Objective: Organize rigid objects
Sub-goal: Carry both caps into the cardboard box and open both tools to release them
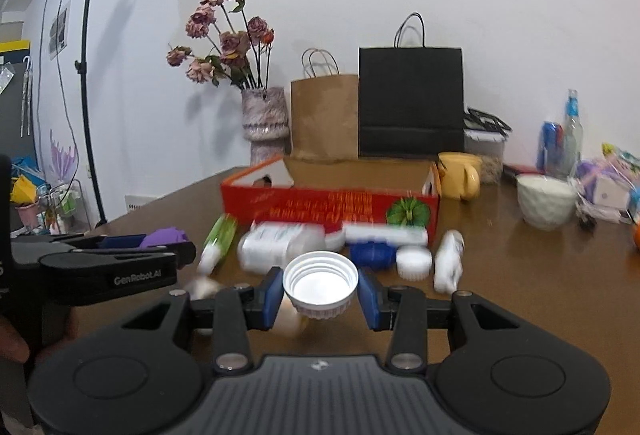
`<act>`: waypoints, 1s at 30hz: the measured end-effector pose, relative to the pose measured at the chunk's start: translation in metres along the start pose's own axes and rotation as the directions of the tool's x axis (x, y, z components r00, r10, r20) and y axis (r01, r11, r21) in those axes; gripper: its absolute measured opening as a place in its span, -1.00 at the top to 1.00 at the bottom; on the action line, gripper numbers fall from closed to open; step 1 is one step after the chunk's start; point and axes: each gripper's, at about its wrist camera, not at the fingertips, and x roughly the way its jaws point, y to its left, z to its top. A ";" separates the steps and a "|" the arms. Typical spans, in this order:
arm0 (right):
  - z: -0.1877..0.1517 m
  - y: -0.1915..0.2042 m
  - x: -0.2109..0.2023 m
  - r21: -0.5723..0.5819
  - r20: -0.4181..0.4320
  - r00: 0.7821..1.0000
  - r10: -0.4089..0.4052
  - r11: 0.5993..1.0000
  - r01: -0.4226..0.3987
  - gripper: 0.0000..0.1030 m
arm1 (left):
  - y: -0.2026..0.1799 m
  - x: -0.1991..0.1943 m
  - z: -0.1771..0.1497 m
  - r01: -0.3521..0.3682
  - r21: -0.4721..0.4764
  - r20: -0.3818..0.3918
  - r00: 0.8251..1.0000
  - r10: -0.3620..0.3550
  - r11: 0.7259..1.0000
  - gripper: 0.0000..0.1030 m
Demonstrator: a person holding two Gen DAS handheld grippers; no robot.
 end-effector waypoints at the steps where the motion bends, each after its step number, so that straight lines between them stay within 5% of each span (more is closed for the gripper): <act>1: 0.010 -0.006 0.014 0.004 0.001 1.000 0.003 1.000 -0.003 0.23 | 0.000 0.010 0.009 -0.002 0.000 0.009 1.000 0.001 1.000 -0.05; 7: 0.064 -0.034 0.086 0.015 -0.010 1.000 -0.005 1.000 0.005 0.23 | 0.004 0.074 0.068 0.012 0.021 0.040 0.999 -0.013 1.000 -0.05; 12: 0.107 -0.062 0.158 0.046 -0.031 0.999 -0.018 0.999 0.019 0.23 | 0.012 0.154 0.118 0.062 0.024 -0.023 0.998 -0.062 0.998 -0.05; 17: 0.138 -0.088 0.248 0.057 -0.109 0.993 -0.053 0.997 0.059 0.23 | 0.012 0.234 0.155 0.001 0.049 -0.011 1.000 -0.001 0.999 -0.05; 23: 0.150 -0.109 0.339 0.052 -0.271 0.960 -0.073 0.995 0.090 0.23 | 0.014 0.332 0.164 0.040 0.076 -0.213 0.977 -0.022 0.996 -0.06; 30: 0.142 -0.123 0.388 -0.001 -0.384 0.912 -0.148 0.987 0.159 0.12 | 0.014 0.363 0.153 -0.024 0.146 -0.322 0.944 0.070 0.989 -0.07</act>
